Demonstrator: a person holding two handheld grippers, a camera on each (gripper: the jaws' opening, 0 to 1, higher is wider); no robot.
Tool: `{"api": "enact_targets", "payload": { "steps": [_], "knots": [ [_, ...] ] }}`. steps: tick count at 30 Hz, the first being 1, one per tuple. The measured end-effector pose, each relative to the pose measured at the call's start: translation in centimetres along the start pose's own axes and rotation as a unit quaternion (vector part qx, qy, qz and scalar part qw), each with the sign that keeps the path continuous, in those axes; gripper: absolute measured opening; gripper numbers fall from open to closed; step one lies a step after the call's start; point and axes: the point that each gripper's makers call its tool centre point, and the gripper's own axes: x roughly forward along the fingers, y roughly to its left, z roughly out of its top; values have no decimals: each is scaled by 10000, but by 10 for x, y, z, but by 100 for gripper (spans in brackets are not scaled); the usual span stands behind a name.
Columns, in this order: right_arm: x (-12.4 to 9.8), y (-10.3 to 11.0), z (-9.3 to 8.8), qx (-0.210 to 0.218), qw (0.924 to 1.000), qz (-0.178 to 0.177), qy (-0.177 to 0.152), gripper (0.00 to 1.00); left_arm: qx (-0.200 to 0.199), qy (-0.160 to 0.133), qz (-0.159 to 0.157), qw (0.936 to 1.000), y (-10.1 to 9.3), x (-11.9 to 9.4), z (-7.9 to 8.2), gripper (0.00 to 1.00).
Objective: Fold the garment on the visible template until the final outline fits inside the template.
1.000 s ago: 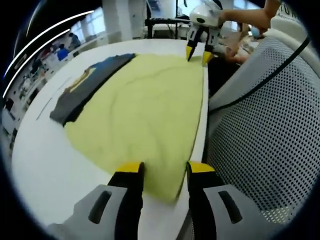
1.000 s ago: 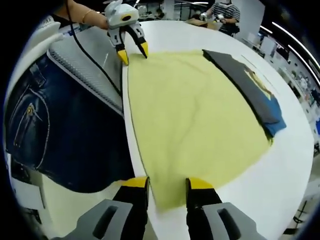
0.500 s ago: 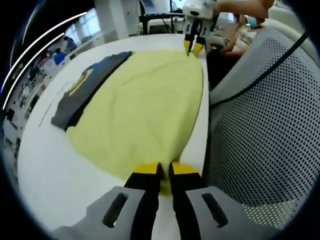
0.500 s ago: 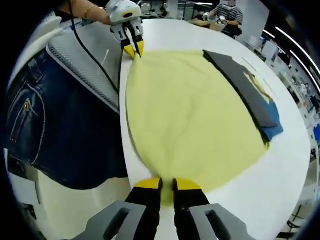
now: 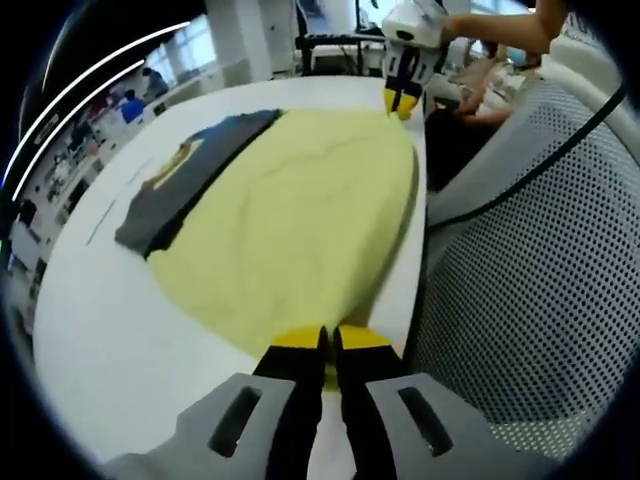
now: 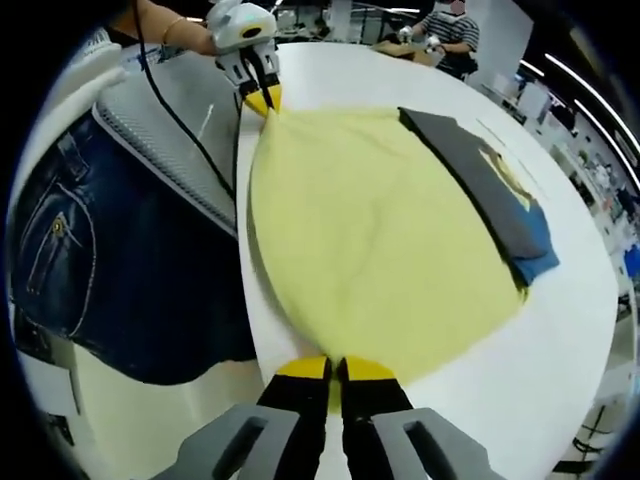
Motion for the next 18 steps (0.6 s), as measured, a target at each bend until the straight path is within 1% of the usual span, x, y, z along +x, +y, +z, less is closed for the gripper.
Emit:
{"api": "enact_targets", "payload": {
  "steps": [6, 11, 18],
  "knots": [
    [-9, -3, 5, -2, 10000, -66, -36, 0, -5, 24, 54, 10000, 3, -9, 7, 1],
    [-15, -2, 10, -13, 10000, -46, -50, 0, -22, -10, 143, 9999, 8, -16, 11, 1],
    [-25, -4, 17, -112, 9999, -87, -74, 0, 21, -1, 172, 9998, 10, -24, 14, 1]
  ]
}}
